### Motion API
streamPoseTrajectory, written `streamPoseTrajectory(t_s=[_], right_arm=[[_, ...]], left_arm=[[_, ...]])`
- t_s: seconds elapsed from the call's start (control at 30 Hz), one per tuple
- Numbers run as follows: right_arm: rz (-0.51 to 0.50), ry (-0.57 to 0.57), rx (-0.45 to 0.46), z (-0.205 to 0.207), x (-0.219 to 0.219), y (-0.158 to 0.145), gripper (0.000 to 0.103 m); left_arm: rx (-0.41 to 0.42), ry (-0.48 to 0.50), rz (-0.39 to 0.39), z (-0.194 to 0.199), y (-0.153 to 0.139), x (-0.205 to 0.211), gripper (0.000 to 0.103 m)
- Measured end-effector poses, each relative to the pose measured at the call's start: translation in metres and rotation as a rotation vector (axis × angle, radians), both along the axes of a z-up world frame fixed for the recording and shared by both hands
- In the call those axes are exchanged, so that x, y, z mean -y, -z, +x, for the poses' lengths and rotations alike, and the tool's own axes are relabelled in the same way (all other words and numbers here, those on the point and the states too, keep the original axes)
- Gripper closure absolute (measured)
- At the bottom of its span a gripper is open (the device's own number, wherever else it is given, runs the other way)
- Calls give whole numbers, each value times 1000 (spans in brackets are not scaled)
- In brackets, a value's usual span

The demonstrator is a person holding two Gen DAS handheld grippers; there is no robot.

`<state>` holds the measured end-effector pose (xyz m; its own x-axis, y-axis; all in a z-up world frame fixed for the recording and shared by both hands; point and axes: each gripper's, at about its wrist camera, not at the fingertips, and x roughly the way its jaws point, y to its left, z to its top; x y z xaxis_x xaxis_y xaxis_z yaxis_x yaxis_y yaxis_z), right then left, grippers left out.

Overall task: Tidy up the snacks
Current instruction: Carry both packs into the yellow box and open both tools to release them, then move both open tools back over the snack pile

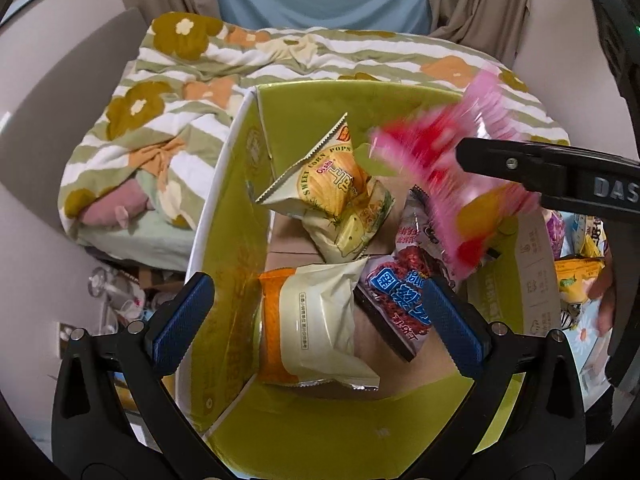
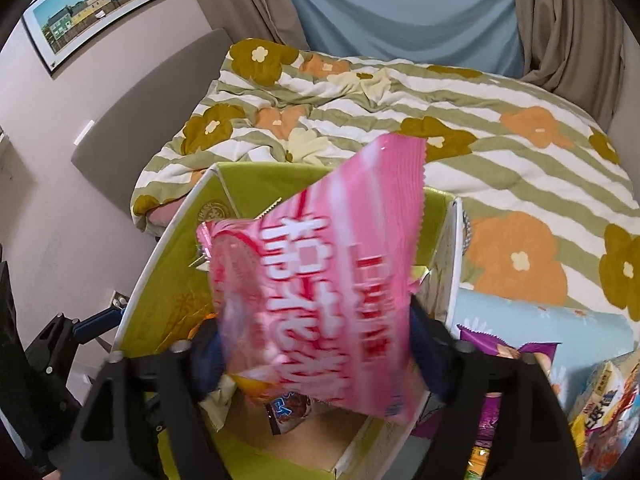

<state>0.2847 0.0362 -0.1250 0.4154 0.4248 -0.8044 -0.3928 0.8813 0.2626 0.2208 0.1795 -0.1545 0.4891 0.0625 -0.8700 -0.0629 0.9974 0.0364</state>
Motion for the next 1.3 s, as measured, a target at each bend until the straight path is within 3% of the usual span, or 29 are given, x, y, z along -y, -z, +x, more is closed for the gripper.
streamPoseTrajectory(t_s=[0.1,0.2,0.4,0.73,1.07,1.3], right_arm=[[15,20,38,-6,5,-2,0],[10,16,69,-13,9,-5,0],[9,7,47,-19,15,-9,0],[15,25,92,-47,23,-34,0],[-6,84,172,-100,55,-81,0],[-33,197,179,-146,105,-95,0]], left_arm=[[-3,-6,-4,-2,1,2,0],[-4,-10,-5,-5,2,3,0],[9,-10,-1,-13,-5,5,0],[72,2,-5,-36,-34,15,0],[155,128,-34,-69,-80,50,0],[152,283,-80,-86,-82,101,0]])
